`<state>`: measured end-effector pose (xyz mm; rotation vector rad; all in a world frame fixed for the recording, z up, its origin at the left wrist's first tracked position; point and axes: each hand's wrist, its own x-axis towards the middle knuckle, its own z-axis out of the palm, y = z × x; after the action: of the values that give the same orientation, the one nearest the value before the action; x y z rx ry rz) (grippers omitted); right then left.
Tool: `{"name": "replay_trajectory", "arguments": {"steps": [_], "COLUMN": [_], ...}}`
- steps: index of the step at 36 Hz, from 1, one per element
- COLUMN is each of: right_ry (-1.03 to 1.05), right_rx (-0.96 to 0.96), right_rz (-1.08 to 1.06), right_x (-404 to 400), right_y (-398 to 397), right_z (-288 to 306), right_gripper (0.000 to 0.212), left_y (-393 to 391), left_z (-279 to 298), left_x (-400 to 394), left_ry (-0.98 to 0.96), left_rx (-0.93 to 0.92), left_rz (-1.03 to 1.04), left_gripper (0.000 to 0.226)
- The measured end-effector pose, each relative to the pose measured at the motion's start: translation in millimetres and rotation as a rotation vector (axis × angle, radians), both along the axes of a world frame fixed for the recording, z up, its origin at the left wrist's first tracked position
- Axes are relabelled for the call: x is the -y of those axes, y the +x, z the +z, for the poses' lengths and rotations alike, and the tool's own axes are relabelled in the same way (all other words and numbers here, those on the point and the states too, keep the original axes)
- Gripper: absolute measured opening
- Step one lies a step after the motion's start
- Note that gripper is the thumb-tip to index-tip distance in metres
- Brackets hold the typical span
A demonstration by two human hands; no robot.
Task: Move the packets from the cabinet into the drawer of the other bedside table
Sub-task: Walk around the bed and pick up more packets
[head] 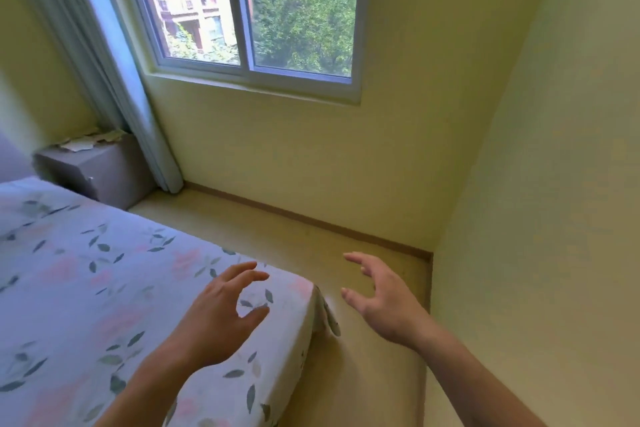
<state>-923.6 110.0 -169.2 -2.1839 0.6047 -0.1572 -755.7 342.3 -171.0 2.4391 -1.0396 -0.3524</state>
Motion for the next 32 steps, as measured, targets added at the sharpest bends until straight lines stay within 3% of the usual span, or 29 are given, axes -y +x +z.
{"name": "replay_trajectory", "arguments": {"steps": [11,25,32], "right_ry": [-0.023,0.005,0.023], "right_rx": [-0.063,-0.061,-0.053], "right_rz": [0.122,0.028,0.108], "right_x": [137.8,330.9,434.2], "right_y": [137.7,263.8,351.4], "right_z": [-21.2,-7.2,-26.0], "right_gripper": [0.064,0.061,0.058], "left_y": [133.5,279.0,350.6], "left_z": [-44.7,-21.6,-28.4], "left_x": [100.2,336.7,430.8], "left_ry": [0.001,-0.059,-0.059], "left_rx": [-0.071,-0.078,-0.088], "left_rz": [0.149,-0.031,0.035], "left_gripper": [0.050,0.046,0.047]}}
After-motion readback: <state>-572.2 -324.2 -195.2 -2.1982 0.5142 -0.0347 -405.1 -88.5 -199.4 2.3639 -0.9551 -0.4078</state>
